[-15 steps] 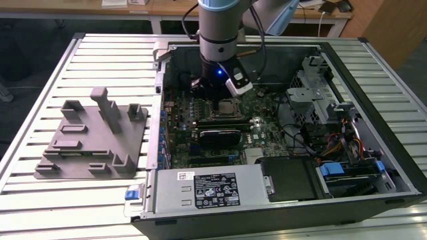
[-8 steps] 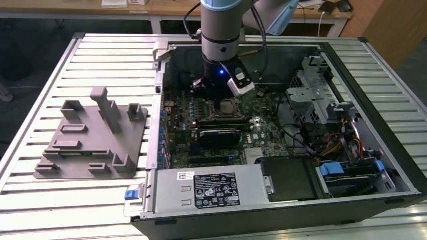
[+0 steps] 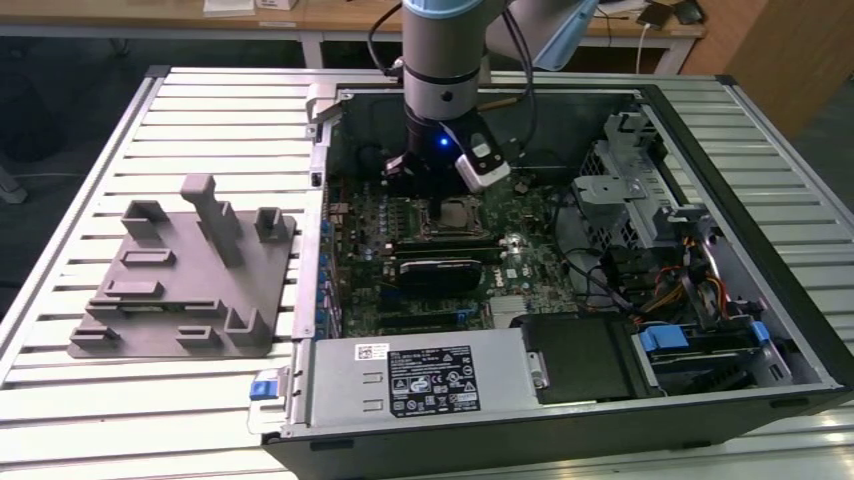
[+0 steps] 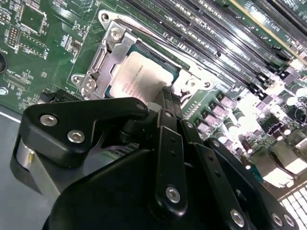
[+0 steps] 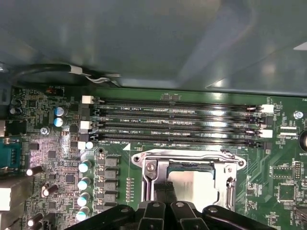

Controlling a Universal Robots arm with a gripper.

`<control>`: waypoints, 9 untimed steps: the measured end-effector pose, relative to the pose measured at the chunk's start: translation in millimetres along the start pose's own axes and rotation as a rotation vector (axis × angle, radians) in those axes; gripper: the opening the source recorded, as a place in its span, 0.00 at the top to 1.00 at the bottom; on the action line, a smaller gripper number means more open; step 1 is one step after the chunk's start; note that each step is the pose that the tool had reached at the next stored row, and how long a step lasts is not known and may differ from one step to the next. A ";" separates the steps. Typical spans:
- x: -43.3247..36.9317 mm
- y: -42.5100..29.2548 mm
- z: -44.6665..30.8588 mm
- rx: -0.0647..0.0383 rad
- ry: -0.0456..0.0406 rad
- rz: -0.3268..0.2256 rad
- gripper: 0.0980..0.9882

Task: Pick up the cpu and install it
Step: 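Close the cpu cover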

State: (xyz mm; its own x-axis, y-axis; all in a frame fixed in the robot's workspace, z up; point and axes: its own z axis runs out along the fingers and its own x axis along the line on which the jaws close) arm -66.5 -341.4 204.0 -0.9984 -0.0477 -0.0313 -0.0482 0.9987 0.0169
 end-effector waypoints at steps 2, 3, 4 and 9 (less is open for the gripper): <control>-0.1 0.1 -2.7 0.000 -0.0001 0.000 0.99; -0.1 0.1 -4.2 0.000 -0.0001 0.000 0.99; -0.2 0.1 -5.6 0.000 0.0000 0.000 0.99; -0.5 0.1 -6.8 0.000 -0.0001 0.000 0.99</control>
State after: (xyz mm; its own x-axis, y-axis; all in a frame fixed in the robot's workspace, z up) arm -66.2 -341.4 210.8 -0.9984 -0.0479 -0.0314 -0.0484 0.9987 0.0170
